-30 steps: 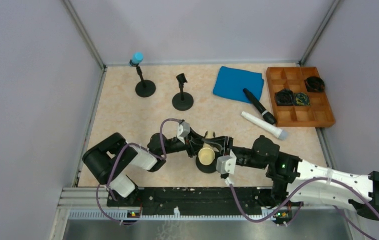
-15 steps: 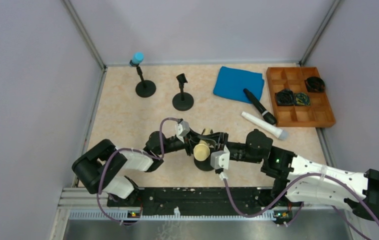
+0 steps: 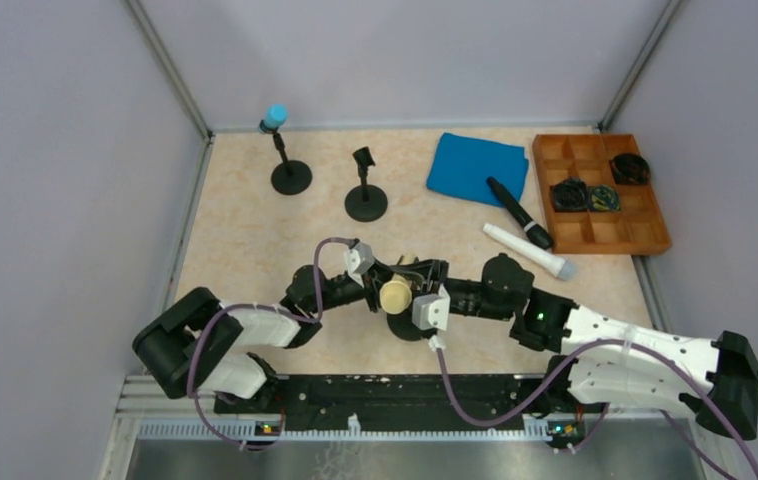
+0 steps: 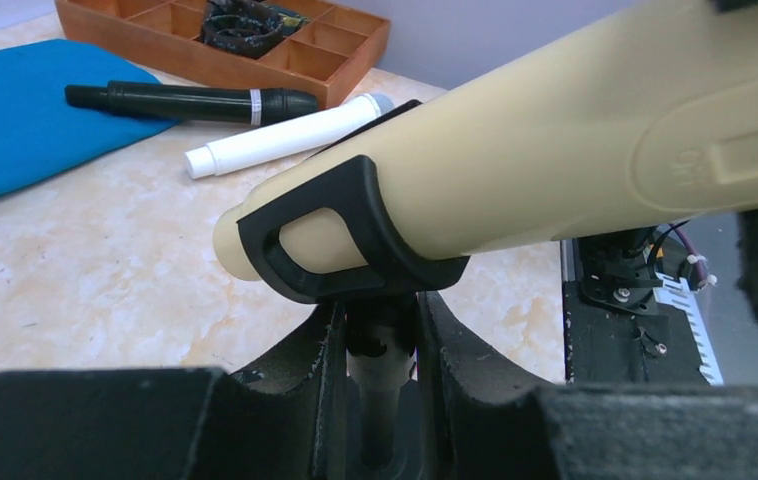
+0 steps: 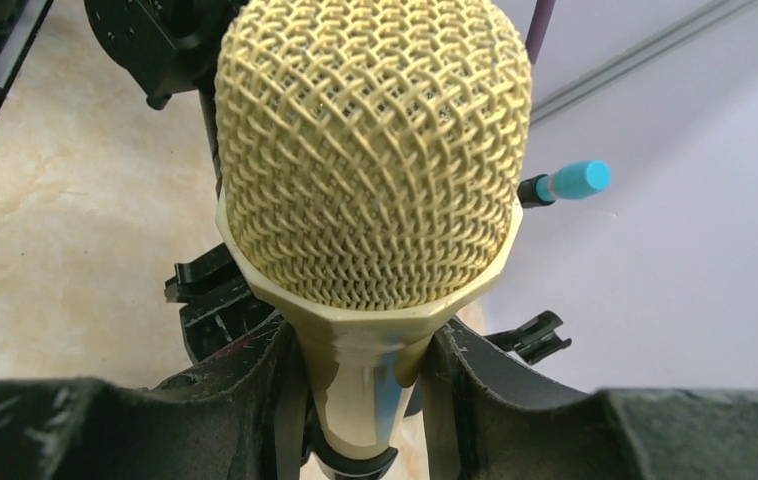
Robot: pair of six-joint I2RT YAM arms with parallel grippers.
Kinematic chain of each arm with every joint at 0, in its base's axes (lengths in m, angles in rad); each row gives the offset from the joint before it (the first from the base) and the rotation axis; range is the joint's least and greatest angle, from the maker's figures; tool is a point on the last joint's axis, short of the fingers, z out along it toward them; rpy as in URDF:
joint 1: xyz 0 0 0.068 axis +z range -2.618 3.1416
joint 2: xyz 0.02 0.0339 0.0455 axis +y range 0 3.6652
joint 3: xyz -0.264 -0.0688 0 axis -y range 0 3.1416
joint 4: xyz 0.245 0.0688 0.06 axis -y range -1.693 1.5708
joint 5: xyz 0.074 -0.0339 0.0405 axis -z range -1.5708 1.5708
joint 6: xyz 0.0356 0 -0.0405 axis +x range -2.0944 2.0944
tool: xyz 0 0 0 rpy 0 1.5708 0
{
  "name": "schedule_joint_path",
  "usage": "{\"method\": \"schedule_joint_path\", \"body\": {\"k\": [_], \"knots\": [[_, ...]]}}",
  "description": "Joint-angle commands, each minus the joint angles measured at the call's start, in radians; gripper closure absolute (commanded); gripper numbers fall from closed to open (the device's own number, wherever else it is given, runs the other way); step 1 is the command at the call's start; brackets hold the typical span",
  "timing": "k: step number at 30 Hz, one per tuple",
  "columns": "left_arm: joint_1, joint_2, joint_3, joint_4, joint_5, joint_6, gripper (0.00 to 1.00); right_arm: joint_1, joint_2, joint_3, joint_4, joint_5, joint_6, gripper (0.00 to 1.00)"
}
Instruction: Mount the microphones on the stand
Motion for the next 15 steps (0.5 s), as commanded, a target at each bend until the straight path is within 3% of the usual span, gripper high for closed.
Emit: {"method": "schedule_joint_path", "body": {"k": [1, 15], "knots": [[-0.022, -0.105, -0.040, 0.079, 0.200, 0.049, 1.00, -0.119, 0.118, -0.105, -0.277, 0.333, -0.072, 1.00], [-0.016, -0.256, -0.055, -0.104, 0.167, 0.125, 1.00, -0.191, 0.203, -0.069, -0.335, 0.304, -0.058, 1.00]]}}
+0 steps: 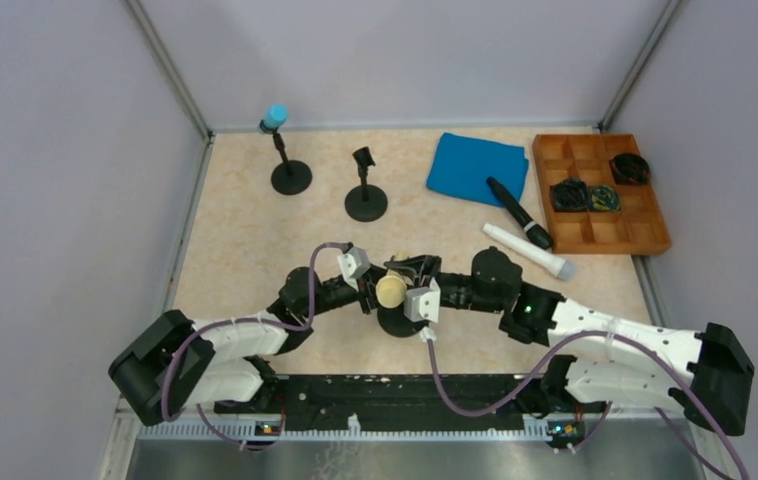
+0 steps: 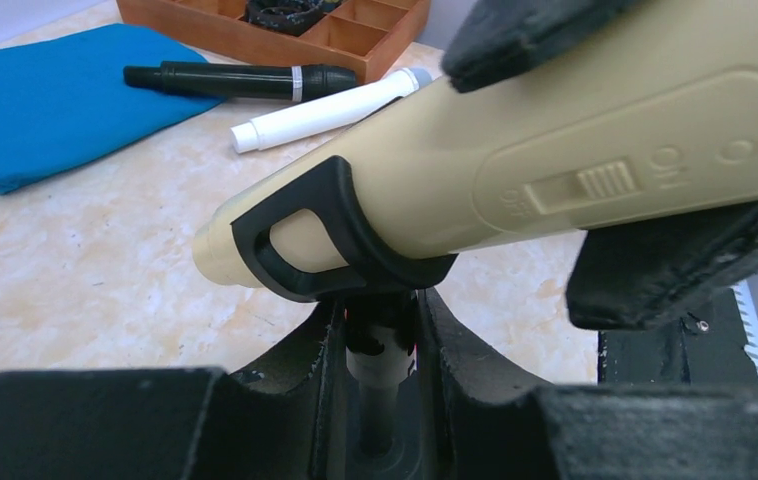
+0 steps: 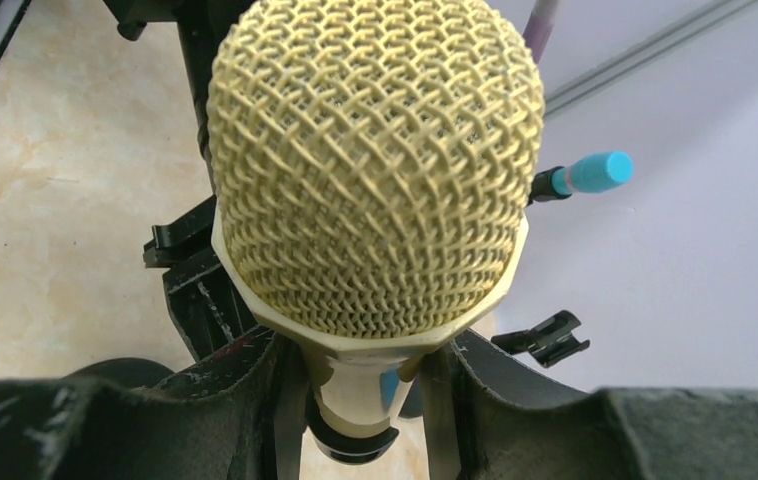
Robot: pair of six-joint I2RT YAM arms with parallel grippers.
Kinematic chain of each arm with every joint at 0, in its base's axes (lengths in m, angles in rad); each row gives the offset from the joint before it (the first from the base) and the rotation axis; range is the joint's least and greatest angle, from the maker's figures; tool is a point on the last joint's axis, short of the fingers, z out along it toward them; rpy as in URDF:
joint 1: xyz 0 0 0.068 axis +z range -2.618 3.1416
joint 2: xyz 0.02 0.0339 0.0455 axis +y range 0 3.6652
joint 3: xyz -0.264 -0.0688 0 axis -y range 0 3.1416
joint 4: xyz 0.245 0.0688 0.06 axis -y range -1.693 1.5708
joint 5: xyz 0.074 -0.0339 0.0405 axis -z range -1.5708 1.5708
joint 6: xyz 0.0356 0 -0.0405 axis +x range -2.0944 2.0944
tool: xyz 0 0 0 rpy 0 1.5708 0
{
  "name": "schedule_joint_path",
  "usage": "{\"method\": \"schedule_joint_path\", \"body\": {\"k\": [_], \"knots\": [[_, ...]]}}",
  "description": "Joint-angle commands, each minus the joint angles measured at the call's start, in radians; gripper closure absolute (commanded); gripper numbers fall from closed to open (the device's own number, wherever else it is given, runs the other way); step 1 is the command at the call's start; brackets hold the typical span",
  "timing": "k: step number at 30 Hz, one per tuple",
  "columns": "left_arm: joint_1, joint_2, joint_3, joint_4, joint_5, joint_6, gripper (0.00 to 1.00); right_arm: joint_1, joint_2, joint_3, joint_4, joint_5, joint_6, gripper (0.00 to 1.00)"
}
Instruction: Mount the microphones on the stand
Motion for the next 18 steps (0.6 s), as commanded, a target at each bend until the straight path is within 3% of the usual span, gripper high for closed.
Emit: {"method": "schedule_joint_path", "body": {"k": [1, 18], "knots": [[-0.023, -0.073, -0.020, 0.115, 0.226, 0.024, 1.00, -0.154, 0.121, -0.063, -0.405, 0.337, -0.043, 1.00], [0.008, -0.180, -0.042, -0.017, 0.152, 0.077, 1.00, -0.167, 0.221, -0.034, -0.453, 0.339, -0.021, 1.00]]}}
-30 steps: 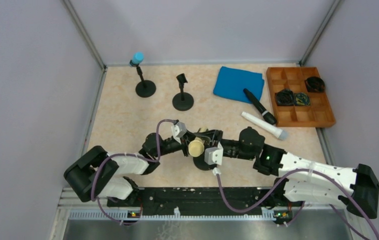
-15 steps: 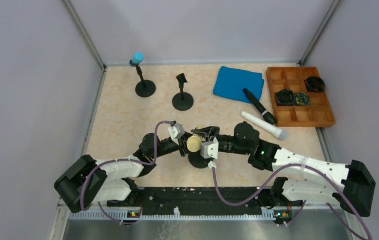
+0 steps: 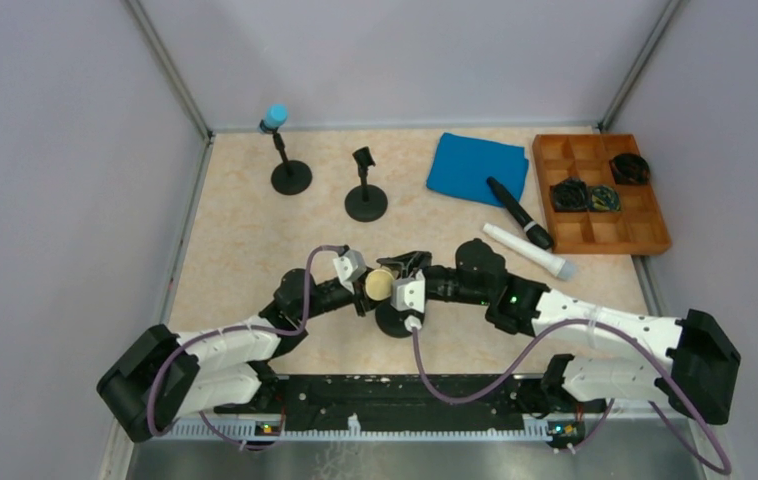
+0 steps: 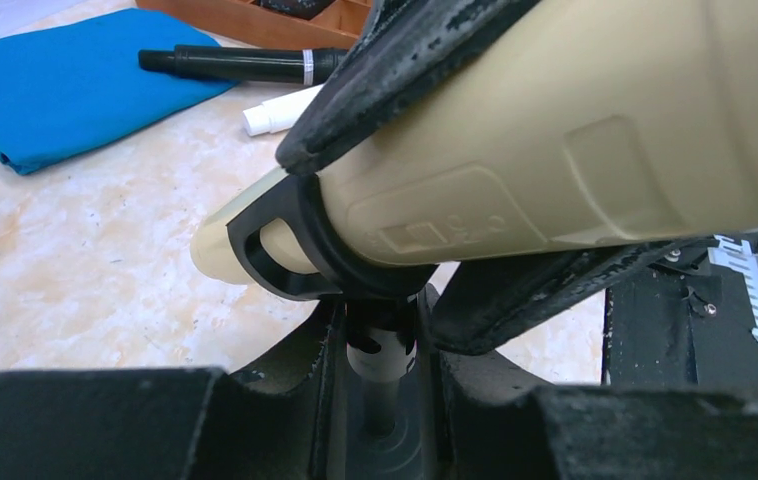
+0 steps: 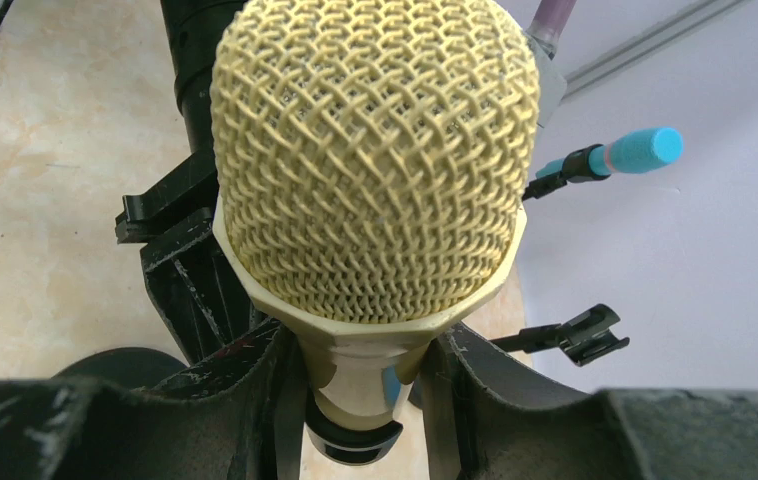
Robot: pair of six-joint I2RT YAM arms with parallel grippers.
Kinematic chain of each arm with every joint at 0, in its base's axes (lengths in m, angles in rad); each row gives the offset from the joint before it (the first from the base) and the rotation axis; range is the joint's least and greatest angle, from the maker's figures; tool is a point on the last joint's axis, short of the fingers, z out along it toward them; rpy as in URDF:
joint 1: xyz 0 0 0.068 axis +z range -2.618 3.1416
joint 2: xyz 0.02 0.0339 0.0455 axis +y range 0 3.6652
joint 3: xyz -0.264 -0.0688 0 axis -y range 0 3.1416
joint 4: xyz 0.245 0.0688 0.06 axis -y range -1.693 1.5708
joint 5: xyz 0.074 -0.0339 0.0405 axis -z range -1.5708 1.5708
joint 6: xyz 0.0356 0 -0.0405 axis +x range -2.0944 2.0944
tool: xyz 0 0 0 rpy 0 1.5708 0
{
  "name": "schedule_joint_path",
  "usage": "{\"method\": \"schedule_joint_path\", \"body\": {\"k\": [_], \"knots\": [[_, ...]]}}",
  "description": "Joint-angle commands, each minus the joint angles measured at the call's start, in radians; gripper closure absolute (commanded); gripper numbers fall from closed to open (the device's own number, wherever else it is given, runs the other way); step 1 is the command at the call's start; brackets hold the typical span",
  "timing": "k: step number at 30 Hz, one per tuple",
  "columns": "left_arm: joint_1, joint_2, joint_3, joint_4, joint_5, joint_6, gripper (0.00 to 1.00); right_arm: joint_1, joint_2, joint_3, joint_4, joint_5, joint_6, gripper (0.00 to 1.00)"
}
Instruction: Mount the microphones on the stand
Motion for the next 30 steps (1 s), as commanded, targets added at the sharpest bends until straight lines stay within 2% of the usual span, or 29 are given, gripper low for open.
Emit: {"method": "schedule_joint_path", "body": {"k": [1, 3, 6, 8, 11, 13, 16, 18, 21, 25, 30], "knots": [[-0.006, -0.080, -0.025, 0.095, 0.164, 0.045, 1.00, -0.138, 0.106, -0.086, -0.434, 0.356, -0.034, 1.00], [-0.006, -0.067, -0.022, 0.100, 0.168, 0.041, 1.00, -0.138, 0.101, -0.069, -0.431, 0.340, -0.021, 0.97], [-0.006, -0.039, -0.016, 0.105, 0.159, 0.036, 1.00, -0.134, 0.059, -0.045, -0.411, 0.268, -0.006, 0.73], [-0.006, -0.021, -0.005, 0.089, 0.135, 0.040, 1.00, -0.123, 0.014, -0.041, -0.360, 0.215, 0.002, 0.61], [-0.006, 0.004, 0.016, 0.067, 0.116, 0.049, 1.00, -0.101, -0.063, -0.047, -0.241, 0.142, 0.041, 0.47], [-0.006, 0.023, 0.027, 0.069, 0.112, 0.050, 1.00, -0.090, -0.096, -0.053, -0.105, 0.088, 0.096, 0.40], [-0.006, 0.047, 0.034, 0.085, 0.109, 0.040, 1.00, -0.084, -0.128, -0.091, 0.120, 0.035, 0.196, 0.25], [-0.006, 0.061, 0.039, 0.093, 0.110, 0.033, 1.00, -0.080, -0.140, -0.114, 0.243, 0.022, 0.236, 0.24], [-0.006, 0.079, 0.046, 0.096, 0.122, 0.024, 1.00, -0.073, -0.156, -0.116, 0.308, -0.020, 0.257, 0.24], [-0.006, 0.090, 0.051, 0.095, 0.130, 0.018, 1.00, -0.058, -0.185, -0.096, 0.284, -0.113, 0.227, 0.26], [-0.006, 0.098, 0.055, 0.092, 0.130, 0.015, 1.00, -0.023, -0.189, -0.064, 0.225, -0.133, 0.174, 0.34]]}}
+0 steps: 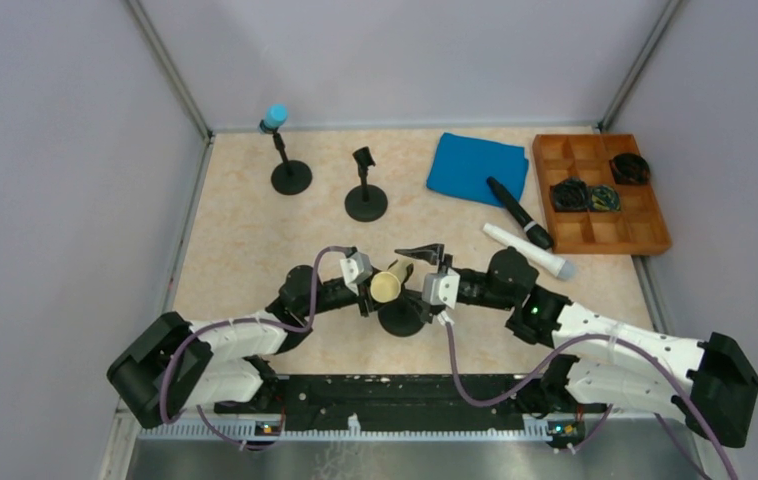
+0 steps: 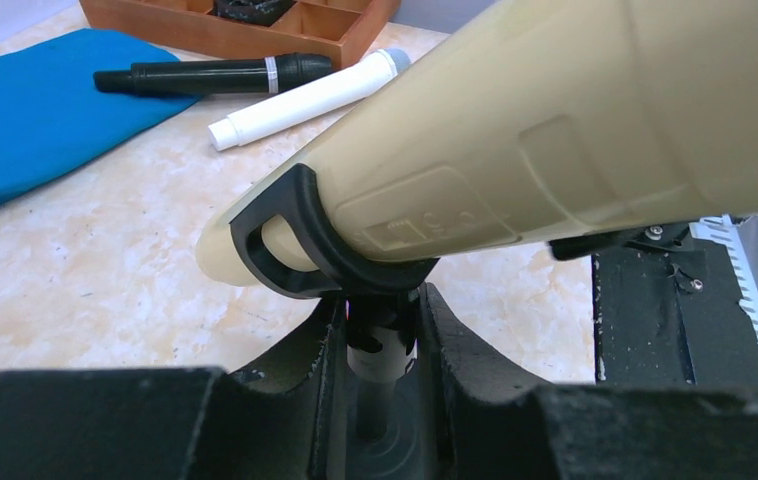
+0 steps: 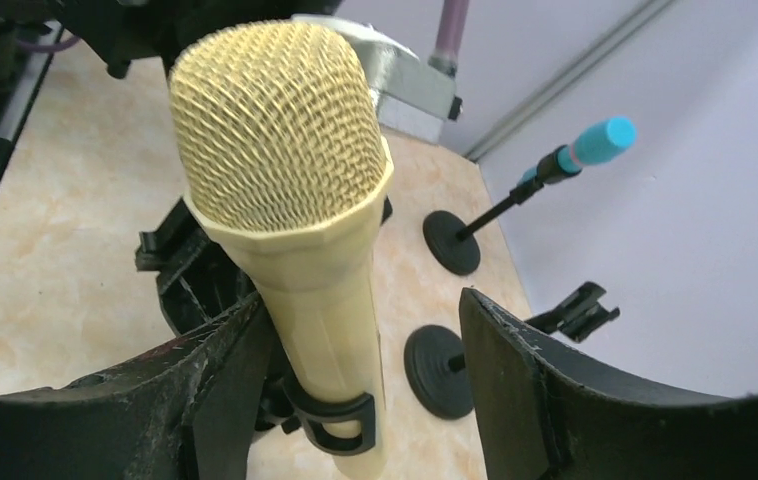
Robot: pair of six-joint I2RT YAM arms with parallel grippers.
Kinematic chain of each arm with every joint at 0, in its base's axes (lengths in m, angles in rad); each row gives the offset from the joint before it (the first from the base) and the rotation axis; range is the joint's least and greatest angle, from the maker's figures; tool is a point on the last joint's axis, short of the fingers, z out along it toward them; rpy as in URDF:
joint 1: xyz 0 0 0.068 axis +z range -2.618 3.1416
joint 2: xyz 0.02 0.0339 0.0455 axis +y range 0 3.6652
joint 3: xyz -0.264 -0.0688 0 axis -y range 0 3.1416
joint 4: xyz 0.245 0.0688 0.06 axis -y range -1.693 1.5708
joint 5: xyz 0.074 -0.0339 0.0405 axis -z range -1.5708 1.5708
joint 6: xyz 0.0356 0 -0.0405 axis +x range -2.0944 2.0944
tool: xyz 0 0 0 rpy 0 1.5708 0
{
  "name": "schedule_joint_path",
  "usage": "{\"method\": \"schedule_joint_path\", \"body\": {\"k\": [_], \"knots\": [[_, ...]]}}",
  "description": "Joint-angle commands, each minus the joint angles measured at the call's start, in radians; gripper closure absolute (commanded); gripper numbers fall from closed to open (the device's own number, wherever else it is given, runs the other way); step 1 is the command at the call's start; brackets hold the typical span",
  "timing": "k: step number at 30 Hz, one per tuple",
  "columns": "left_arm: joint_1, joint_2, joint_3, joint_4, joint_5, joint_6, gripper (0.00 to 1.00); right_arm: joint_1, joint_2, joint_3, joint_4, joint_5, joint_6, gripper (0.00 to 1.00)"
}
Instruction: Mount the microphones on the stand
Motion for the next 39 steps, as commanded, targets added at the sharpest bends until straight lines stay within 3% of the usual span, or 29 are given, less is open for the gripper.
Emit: {"method": "schedule_joint_path", "body": {"k": [1, 11, 13, 14, 15, 16, 22, 31, 39], "knots": [[-0.007, 0.018, 0.033, 0.033, 0.043, -0.022, 1.00, 0.032, -0.018, 0.076, 0.028, -0.059, -0.043, 0.35], [-0.007, 0.050, 0.040, 0.046, 0.069, -0.031, 1.00, 0.053, 0.003, 0.078, 0.026, -0.050, -0.067, 0.53], [-0.007, 0.050, 0.038, 0.049, 0.072, -0.032, 1.00, 0.053, 0.004, 0.082, -0.014, -0.040, -0.096, 0.67], [-0.007, 0.046, 0.036, 0.049, 0.069, -0.032, 1.00, 0.053, 0.004, 0.087, -0.052, -0.032, -0.126, 0.78], [-0.007, 0.043, 0.034, 0.050, 0.067, -0.032, 1.00, 0.053, 0.004, 0.090, -0.091, -0.017, -0.153, 0.97], [-0.007, 0.039, 0.031, 0.051, 0.064, -0.032, 1.00, 0.054, 0.006, 0.092, -0.134, -0.004, -0.179, 1.00], [-0.007, 0.055, 0.029, 0.069, 0.075, -0.030, 1.00, 0.009, 0.087, 0.194, -0.514, 0.011, -0.289, 1.00], [-0.007, 0.031, 0.013, 0.074, 0.058, -0.025, 1.00, -0.142, 0.136, 0.119, -0.519, 0.032, -0.308, 1.00], [-0.007, 0.020, 0.009, 0.070, 0.060, -0.023, 1.00, -0.187, 0.249, 0.189, -0.606, 0.068, -0.322, 1.00]]}}
